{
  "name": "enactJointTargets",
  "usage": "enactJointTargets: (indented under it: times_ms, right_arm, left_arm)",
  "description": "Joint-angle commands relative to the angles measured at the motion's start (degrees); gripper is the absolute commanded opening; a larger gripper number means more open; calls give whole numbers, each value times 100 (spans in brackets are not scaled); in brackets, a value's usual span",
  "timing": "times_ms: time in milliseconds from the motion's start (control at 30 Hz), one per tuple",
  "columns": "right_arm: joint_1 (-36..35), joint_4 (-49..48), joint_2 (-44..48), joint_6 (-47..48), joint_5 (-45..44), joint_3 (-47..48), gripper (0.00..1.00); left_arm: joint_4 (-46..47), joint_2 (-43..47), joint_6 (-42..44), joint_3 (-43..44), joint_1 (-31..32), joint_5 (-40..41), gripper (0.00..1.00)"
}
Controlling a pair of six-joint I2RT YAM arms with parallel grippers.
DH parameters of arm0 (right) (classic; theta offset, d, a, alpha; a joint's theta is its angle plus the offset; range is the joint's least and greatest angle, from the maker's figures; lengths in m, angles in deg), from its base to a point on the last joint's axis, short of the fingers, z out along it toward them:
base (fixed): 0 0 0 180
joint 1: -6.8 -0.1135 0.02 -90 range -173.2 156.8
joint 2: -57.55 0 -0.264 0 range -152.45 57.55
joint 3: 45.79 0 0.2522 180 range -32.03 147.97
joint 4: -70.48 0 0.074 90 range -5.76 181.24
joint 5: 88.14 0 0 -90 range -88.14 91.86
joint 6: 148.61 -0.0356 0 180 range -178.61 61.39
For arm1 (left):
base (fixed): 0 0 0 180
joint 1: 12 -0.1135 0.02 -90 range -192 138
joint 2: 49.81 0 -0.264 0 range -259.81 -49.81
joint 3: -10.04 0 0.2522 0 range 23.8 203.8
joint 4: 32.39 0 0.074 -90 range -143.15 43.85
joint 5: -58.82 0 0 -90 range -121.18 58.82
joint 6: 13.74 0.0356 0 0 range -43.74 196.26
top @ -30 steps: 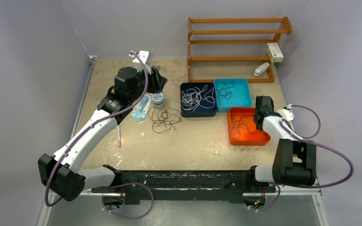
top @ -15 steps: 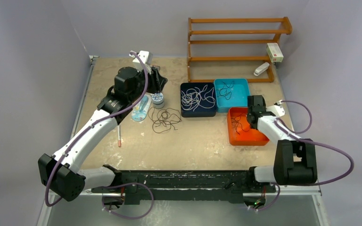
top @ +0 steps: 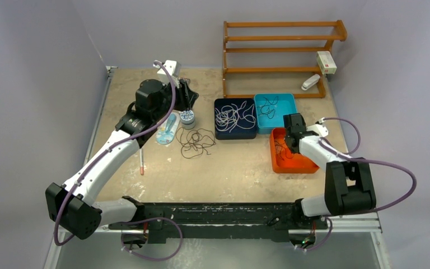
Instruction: Untangle the cables
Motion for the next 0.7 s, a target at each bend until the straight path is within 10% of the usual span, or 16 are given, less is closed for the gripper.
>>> enactJointTargets:
  times_ms: [0, 400, 667]
  right_arm:
    - [-25, 236, 362, -103, -302, 240, 19]
    - [-25, 539, 1375, 468, -768, 480, 46]
    - [-25, -1726, 2325, 3435, 923, 126, 47]
  left_arm:
    - [249, 18, -68, -16, -53, -96, 40]
    - [262, -30, -138, -3, -65, -150, 40]
    - [171, -125, -313, 33, -68, 110, 39]
